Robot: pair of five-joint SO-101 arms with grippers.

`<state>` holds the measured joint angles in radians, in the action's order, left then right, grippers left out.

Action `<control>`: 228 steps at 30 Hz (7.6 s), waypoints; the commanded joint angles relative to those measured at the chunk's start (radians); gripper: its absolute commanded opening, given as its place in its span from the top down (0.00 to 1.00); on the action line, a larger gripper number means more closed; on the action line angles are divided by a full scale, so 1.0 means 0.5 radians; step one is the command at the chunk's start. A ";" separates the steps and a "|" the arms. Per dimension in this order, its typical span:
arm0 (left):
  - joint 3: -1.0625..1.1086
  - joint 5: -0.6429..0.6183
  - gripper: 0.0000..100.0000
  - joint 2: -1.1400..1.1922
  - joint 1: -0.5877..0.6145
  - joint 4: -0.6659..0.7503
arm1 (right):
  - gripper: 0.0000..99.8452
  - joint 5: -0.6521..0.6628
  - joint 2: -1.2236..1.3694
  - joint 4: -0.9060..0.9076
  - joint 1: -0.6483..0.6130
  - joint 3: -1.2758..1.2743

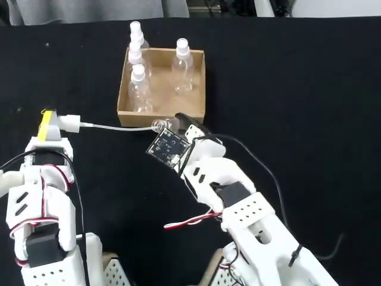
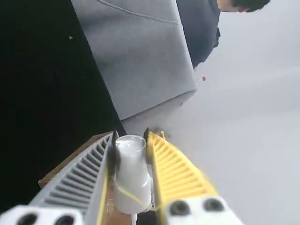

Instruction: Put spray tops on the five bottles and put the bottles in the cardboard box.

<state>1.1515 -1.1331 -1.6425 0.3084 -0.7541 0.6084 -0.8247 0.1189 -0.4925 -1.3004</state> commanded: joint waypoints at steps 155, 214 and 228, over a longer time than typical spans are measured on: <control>0.299 0.721 0.69 -0.031 -0.827 -0.304 | 0.96 -0.574 -0.069 -0.061 -0.359 -0.026; 0.259 0.878 0.69 -0.031 -0.977 -0.420 | 0.99 -0.589 -0.069 -0.178 -0.353 -0.060; 0.253 0.930 0.69 -0.031 -1.112 -0.454 | 0.99 -0.586 -0.069 -0.175 -0.298 -0.051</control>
<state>1.3341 -0.6928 -1.6487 -0.1611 -0.9735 0.3230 -0.8263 0.0299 -0.6429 -1.3817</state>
